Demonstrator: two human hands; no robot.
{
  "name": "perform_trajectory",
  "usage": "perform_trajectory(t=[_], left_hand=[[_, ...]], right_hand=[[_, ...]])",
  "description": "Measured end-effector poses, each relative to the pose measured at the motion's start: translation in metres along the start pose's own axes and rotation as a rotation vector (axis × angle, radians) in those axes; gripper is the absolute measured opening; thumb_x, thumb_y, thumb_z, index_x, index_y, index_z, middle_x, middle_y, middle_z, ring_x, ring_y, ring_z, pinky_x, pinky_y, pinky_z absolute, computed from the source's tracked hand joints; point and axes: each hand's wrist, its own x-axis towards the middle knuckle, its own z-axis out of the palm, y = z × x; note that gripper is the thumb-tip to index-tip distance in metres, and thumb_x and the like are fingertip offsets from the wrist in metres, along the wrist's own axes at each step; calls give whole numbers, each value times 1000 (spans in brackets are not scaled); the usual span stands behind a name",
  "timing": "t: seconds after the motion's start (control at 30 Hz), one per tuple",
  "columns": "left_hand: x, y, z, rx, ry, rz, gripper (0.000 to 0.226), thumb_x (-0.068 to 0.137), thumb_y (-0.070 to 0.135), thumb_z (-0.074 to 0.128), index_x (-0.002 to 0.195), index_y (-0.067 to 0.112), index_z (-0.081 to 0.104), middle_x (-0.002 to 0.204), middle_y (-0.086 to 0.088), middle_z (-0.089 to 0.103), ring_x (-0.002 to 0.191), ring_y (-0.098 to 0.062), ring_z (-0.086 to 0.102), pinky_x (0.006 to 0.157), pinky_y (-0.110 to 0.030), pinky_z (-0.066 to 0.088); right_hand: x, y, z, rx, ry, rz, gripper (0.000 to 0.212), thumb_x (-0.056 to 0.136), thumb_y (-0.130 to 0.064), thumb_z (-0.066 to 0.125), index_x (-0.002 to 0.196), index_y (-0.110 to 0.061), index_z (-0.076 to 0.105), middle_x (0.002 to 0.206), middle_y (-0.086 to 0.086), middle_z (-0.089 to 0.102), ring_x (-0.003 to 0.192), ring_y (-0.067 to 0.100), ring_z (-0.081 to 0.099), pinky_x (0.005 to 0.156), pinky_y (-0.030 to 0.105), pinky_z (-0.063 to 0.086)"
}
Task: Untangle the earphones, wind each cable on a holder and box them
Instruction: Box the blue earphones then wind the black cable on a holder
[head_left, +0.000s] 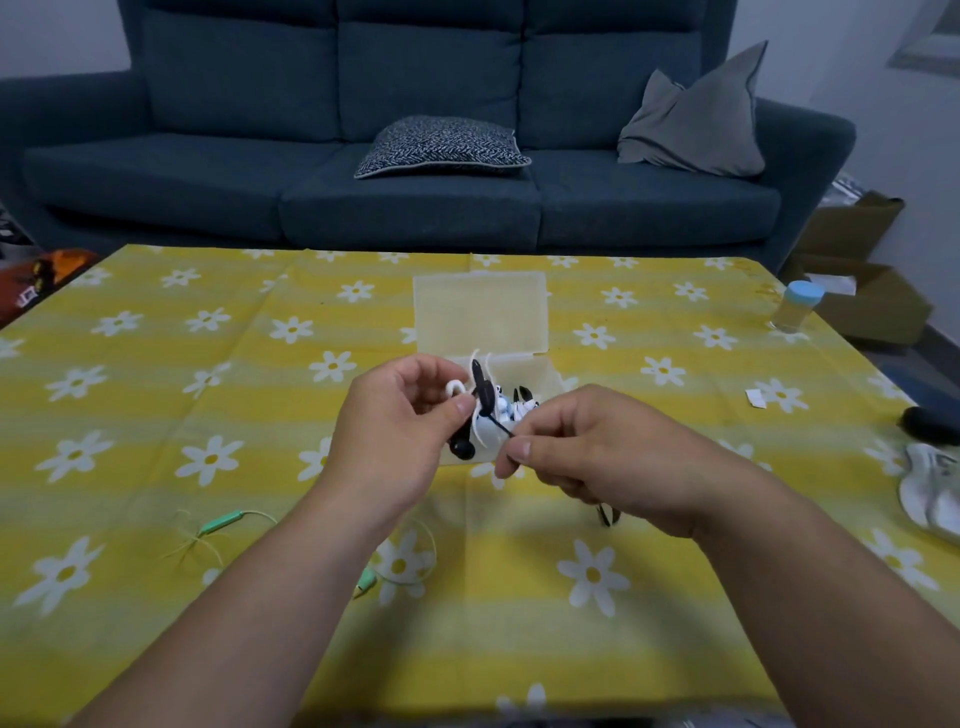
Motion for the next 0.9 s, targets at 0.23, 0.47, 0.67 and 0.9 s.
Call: perform_trajectory(t=[0.23, 0.47, 0.67, 0.9], left_hand=[[-4, 3, 4, 216, -199, 49, 17, 83, -4, 70, 87, 12, 69, 72, 3, 63, 64, -7, 56, 62, -19, 49], [-12, 9, 6, 103, -388, 18, 16, 84, -6, 69, 91, 9, 69, 78, -1, 63, 72, -11, 57, 67, -18, 48], [-12, 11, 8, 29, -426, -23, 17, 84, -7, 68, 93, 8, 69, 79, -3, 64, 73, -12, 59, 68, -21, 49], [-13, 11, 7, 5, -457, -48, 19, 85, -8, 67, 91, 10, 69, 76, -2, 65, 71, -12, 59, 67, -20, 49]], right_hand=[[-1, -2, -10, 161, 289, -82, 29, 97, -17, 59, 73, -5, 72, 51, -1, 33, 48, 14, 25, 48, 27, 21], [2, 0, -14, 105, 491, -44, 33, 95, -23, 62, 66, -7, 66, 42, -17, 41, 42, 2, 33, 56, 28, 27], [2, -1, -14, -10, 549, -34, 34, 95, -26, 62, 65, -10, 65, 38, -14, 31, 38, 6, 24, 40, 18, 22], [4, -2, -10, -118, 575, -63, 31, 94, -30, 64, 66, -18, 70, 73, 9, 70, 77, 29, 63, 65, 33, 49]])
